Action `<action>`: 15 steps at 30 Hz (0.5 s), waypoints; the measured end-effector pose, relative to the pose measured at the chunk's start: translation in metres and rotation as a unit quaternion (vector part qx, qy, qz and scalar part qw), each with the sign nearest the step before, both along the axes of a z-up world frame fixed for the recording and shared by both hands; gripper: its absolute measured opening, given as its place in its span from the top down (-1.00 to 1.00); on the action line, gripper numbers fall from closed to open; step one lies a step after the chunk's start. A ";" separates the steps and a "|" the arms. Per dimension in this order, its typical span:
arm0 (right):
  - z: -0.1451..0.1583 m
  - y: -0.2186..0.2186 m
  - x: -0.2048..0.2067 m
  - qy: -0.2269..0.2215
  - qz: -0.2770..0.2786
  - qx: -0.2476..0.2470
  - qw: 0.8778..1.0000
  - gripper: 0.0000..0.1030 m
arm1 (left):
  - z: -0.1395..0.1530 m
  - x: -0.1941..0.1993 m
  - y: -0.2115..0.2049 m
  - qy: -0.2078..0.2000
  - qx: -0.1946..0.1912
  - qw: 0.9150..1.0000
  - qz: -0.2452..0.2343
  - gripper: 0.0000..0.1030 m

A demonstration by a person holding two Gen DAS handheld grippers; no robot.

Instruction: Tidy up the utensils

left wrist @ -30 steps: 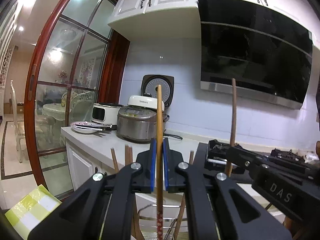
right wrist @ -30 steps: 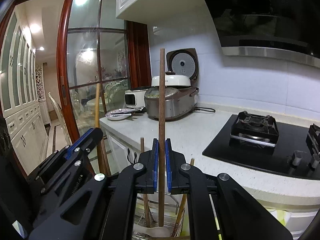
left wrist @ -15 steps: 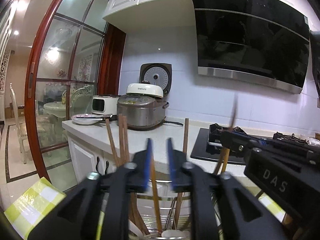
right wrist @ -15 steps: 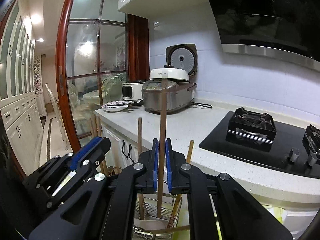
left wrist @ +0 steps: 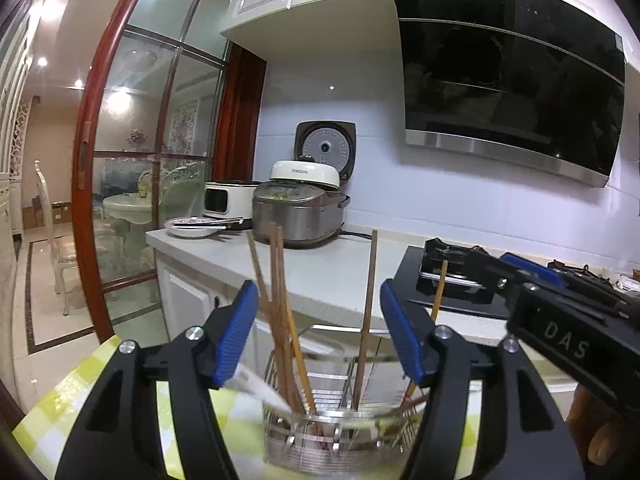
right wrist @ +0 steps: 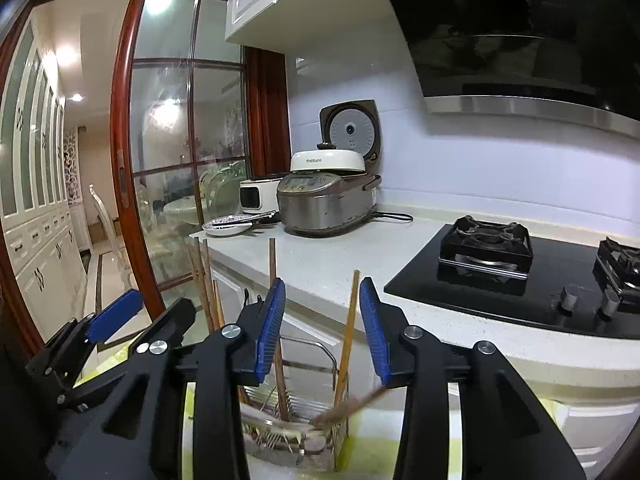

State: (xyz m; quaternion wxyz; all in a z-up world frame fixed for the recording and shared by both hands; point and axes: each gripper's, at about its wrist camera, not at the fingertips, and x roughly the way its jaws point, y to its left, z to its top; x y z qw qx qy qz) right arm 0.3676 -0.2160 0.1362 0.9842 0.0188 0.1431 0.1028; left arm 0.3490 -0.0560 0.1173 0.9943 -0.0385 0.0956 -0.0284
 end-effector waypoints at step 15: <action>-0.032 -0.012 -0.092 -0.005 0.008 0.006 1.000 -0.41 | -0.014 -0.091 0.015 0.057 0.011 0.998 0.031 -0.59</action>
